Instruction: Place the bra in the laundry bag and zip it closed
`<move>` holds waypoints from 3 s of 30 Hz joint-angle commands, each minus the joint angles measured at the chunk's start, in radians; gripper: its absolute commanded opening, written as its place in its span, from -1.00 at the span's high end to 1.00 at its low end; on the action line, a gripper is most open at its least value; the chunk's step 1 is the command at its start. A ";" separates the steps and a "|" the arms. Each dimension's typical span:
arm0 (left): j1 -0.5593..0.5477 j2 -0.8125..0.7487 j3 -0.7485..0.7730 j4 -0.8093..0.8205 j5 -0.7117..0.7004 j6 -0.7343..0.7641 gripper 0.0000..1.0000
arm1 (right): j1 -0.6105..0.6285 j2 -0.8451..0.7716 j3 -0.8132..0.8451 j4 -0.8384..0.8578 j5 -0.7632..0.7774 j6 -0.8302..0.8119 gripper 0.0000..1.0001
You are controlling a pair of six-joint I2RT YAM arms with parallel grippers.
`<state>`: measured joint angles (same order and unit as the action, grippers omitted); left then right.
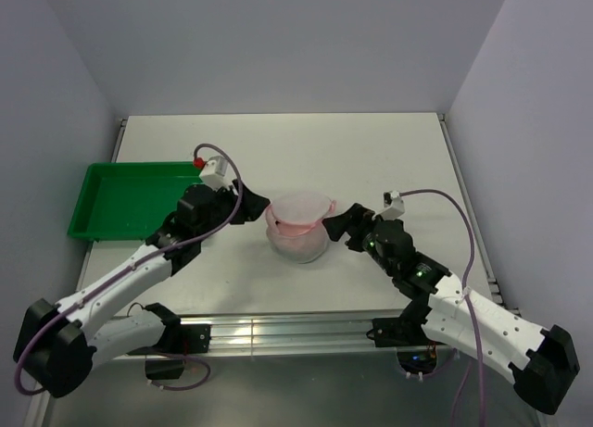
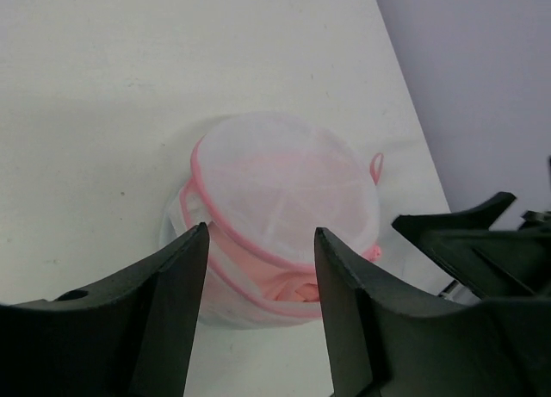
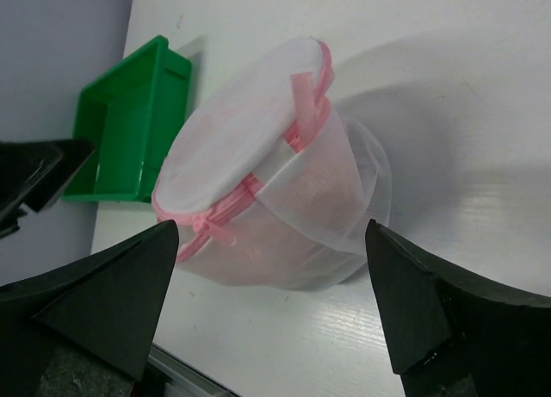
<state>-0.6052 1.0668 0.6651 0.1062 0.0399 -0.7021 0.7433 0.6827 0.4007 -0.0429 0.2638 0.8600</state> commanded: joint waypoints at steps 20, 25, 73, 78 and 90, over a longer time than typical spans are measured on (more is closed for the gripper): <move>-0.579 0.002 0.031 0.013 -0.278 -0.232 -0.10 | -0.157 0.270 0.073 0.215 -0.156 0.036 -0.58; -0.585 0.074 0.028 0.067 -0.304 -0.255 -0.06 | -0.159 0.304 0.090 0.225 -0.167 0.019 -0.40; -0.574 0.194 -0.048 0.351 -0.511 -0.427 -0.18 | -0.156 0.302 0.136 0.103 -0.094 -0.039 -0.77; -0.562 0.194 -0.042 0.320 -0.488 -0.422 -0.18 | -0.159 0.331 0.131 0.164 -0.126 -0.033 -0.51; -0.528 0.225 -0.030 0.316 -0.419 -0.438 -0.14 | -0.160 0.305 0.098 0.281 -0.144 -0.070 0.70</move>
<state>-1.1431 1.2823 0.6098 0.4038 -0.4034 -1.1393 0.5884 1.0195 0.4896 0.1394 0.1074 0.8108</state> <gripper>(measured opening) 0.575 0.174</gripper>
